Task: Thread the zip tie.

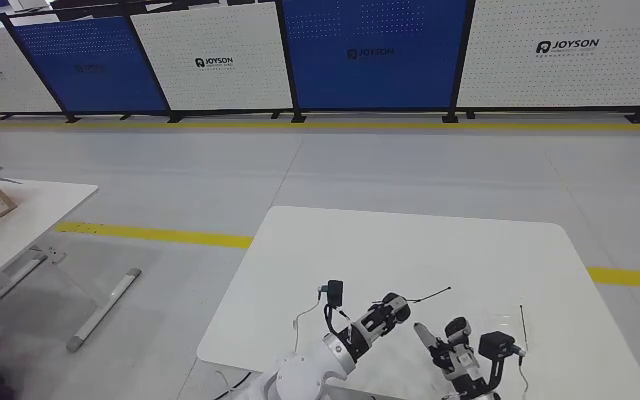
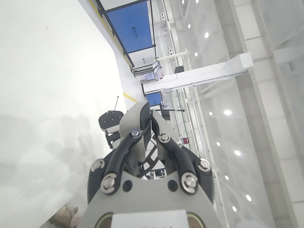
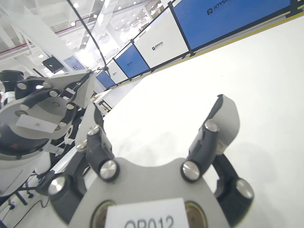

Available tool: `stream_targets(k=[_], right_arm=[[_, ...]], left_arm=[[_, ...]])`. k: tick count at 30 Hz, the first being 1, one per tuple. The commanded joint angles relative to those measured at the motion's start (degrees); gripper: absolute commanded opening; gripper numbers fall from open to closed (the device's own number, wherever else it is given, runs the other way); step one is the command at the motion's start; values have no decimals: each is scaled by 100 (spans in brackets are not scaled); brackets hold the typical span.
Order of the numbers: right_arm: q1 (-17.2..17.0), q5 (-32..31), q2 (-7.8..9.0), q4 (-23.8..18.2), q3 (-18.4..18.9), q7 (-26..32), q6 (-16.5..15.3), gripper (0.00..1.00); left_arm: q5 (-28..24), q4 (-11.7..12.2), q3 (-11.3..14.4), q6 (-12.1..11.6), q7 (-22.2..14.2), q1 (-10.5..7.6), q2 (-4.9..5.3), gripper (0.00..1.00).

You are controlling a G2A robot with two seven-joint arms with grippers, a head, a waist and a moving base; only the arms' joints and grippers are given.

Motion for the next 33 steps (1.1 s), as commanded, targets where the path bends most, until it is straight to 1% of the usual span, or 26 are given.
stream_targets(k=[1,4,7,10,12,15,21,25,26,28,29,30,31,32,33], right_arm=[[-1,7,0,1,0,1,-7,100],[0,24,-1,7,-9,27,-16,100],[28,151,3,24,1,182,-33,100],[63,84,0,67,-25,137,-32,100],[88,80,-8,94,-50,75,15,100],[127,30,-27,113,-98,-43,213,100],[127,30,-27,113,-98,-43,213,100],[191,-206,-31,174,-72,-25,562,100],[215,-506,-32,198,-104,-33,781,100],[232,-734,-50,200,-211,-106,1002,100],[245,-762,-58,213,-254,-118,1045,59],[271,-839,-62,231,-299,-89,1063,48],[285,-875,-64,236,-326,-67,1048,46],[296,-903,-64,231,-350,-41,1000,38],[301,-894,-61,221,-368,-8,906,35]], left_arm=[[-3,1,0,-4,3,0,-1,0],[-3,1,0,-4,3,0,-1,0],[-20,14,17,-3,8,-11,-5,0],[-100,44,59,-21,-53,-41,-13,0],[-106,57,80,-19,-60,-58,-17,0],[-137,81,83,76,58,-74,-27,0],[-137,81,83,76,58,-74,-27,0],[-120,100,110,87,68,-93,-33,0],[-118,109,134,95,60,-115,-38,0],[-115,125,161,107,62,-149,-45,0],[-113,134,174,115,66,-167,-49,0],[-105,148,192,129,64,-191,-53,0],[-89,163,204,148,65,-208,-56,0],[-59,180,218,176,72,-227,-59,0],[-26,195,245,203,83,-247,-64,0]])
